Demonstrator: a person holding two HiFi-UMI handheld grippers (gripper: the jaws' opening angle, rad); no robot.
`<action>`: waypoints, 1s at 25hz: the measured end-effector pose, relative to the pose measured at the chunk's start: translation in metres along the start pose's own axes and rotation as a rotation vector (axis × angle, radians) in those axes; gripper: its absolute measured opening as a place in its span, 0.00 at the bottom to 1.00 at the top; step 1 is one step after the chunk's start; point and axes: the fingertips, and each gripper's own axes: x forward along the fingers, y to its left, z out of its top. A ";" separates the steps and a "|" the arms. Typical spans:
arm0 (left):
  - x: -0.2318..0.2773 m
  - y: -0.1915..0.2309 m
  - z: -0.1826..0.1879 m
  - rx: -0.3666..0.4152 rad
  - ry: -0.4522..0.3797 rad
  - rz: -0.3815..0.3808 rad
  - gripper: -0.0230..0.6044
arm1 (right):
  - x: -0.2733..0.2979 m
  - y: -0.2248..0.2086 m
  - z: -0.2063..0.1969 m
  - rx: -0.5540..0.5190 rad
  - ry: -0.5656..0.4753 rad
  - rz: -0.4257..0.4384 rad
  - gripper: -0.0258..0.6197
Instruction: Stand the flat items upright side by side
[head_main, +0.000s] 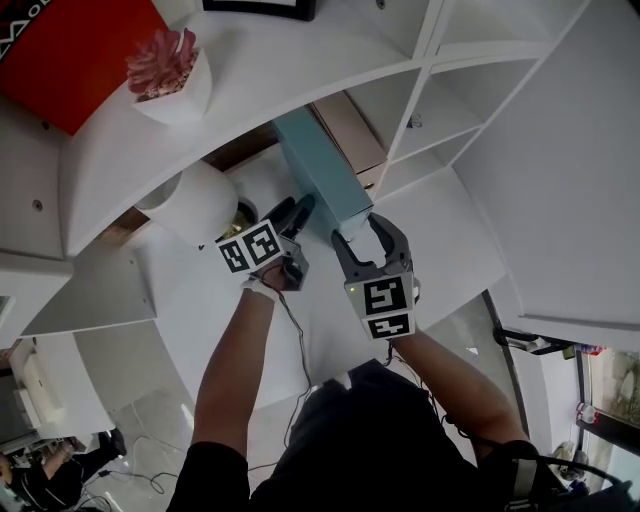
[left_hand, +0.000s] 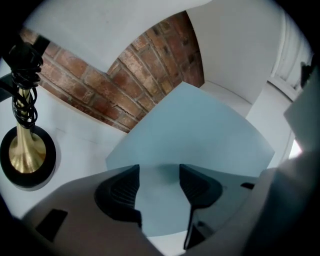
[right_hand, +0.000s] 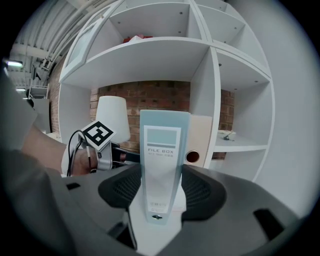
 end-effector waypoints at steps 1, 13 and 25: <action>0.003 0.001 0.003 0.000 -0.006 0.004 0.43 | 0.003 -0.001 0.001 -0.001 -0.002 -0.003 0.43; 0.022 0.009 0.021 -0.027 -0.049 0.006 0.43 | 0.009 -0.011 -0.012 0.005 0.011 0.004 0.35; 0.028 0.022 0.035 -0.092 -0.121 0.046 0.43 | 0.043 -0.009 -0.004 -0.022 -0.009 0.011 0.27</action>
